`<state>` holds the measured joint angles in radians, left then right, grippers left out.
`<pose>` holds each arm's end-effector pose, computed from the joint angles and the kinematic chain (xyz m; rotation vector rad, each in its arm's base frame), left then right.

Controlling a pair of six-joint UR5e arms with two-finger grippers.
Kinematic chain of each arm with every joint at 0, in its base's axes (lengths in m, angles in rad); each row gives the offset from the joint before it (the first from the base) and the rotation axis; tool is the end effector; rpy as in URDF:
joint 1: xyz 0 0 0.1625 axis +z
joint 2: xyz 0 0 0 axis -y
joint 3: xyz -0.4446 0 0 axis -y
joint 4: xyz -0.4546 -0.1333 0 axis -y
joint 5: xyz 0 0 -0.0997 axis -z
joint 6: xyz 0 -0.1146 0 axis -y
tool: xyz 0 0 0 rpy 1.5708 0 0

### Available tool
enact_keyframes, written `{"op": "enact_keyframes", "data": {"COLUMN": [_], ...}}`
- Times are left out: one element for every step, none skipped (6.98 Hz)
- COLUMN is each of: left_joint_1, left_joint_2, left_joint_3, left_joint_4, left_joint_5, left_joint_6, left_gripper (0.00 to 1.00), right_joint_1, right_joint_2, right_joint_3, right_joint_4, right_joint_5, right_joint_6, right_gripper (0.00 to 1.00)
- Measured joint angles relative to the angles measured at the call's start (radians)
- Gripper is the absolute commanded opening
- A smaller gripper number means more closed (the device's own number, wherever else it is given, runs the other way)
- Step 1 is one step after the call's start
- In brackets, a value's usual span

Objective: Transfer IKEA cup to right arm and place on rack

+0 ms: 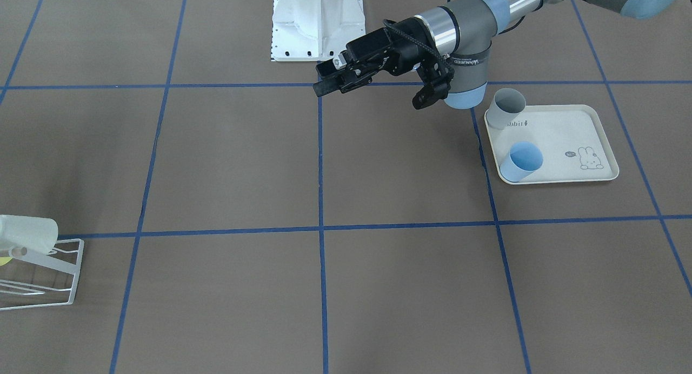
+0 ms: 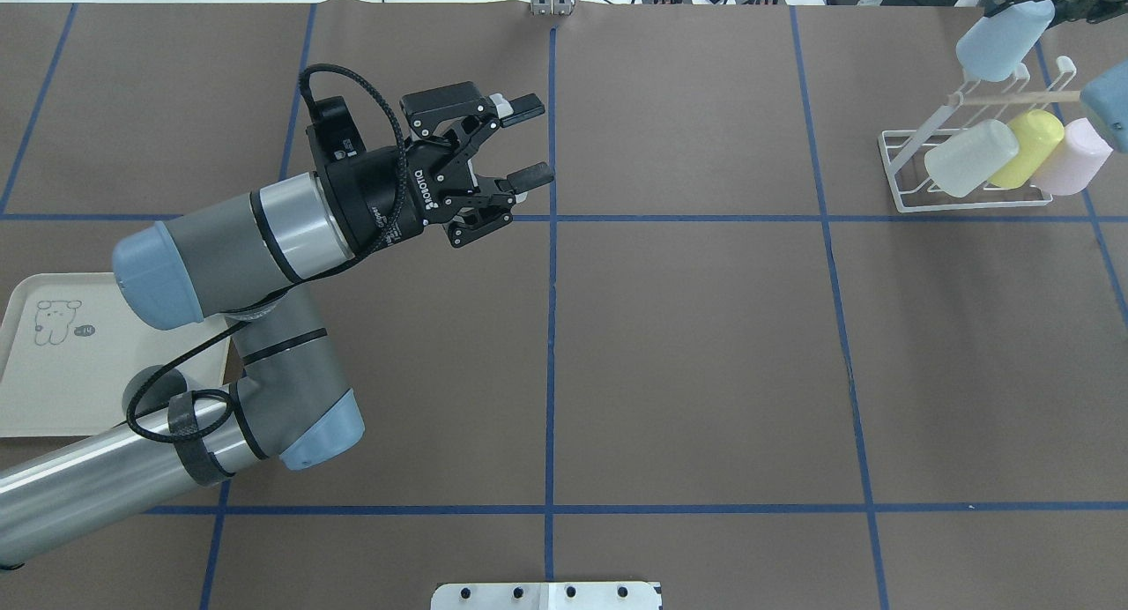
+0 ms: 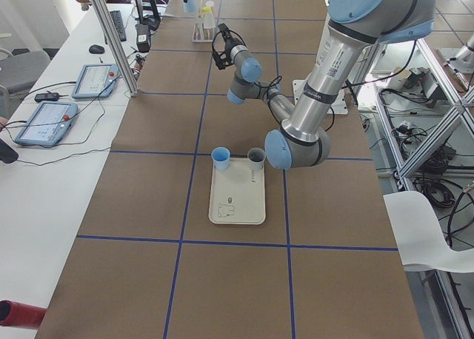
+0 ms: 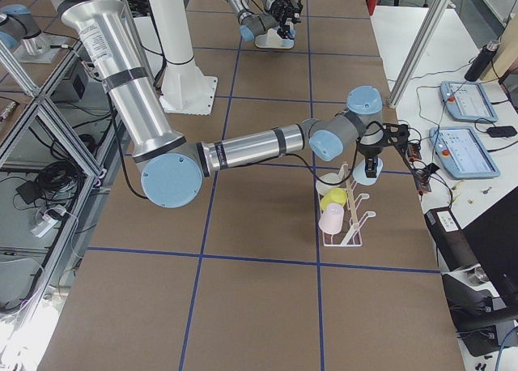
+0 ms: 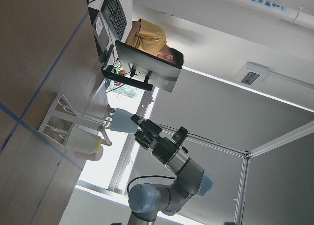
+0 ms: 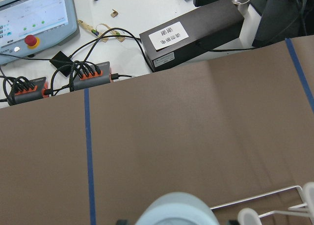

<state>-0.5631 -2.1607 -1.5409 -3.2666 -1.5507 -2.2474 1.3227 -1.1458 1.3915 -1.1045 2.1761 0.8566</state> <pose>0.4841 -0.4660 0.1408 -0.1220 2.3444 -0.6660 -0.1209 -0.7547 0.4632 0.2843 -0.8580 0.3515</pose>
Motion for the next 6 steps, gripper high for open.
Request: {"op": "enact_keyframes", "data": {"left_joint_1": [0.000, 0.000, 0.000, 0.000, 0.000, 0.000], "left_joint_2": [-0.001, -0.003, -0.003, -0.002, -0.001, 0.000], "left_joint_3": [0.000, 0.001, 0.002, 0.003, 0.004, 0.003], "left_joint_4": [0.000, 0.000, 0.001, 0.000, 0.000, 0.001], "left_joint_5": [0.000, -0.001, -0.001, -0.002, -0.003, -0.006], "left_joint_6": [0.002, 0.003, 0.003, 0.003, 0.013, 0.037], "left_gripper": [0.75, 0.75, 0.75, 0.75, 0.75, 0.75], "right_joint_1": [-0.004, -0.008, -0.015, -0.024, -0.035, -0.045], "right_joint_2": [0.002, 0.003, 0.006, 0.008, 0.007, 0.003], "right_joint_3": [-0.008, -0.013, -0.015, -0.018, -0.023, -0.038], "right_joint_4": [0.000, 0.000, 0.001, 0.001, 0.008, 0.034], "right_joint_5": [-0.001, -0.002, -0.003, -0.007, -0.022, -0.042], "right_joint_6": [0.000, 0.001, 0.001, 0.001, 0.003, 0.008], "right_gripper": [0.00, 0.00, 0.27, 0.99, 1.00, 1.00]}}
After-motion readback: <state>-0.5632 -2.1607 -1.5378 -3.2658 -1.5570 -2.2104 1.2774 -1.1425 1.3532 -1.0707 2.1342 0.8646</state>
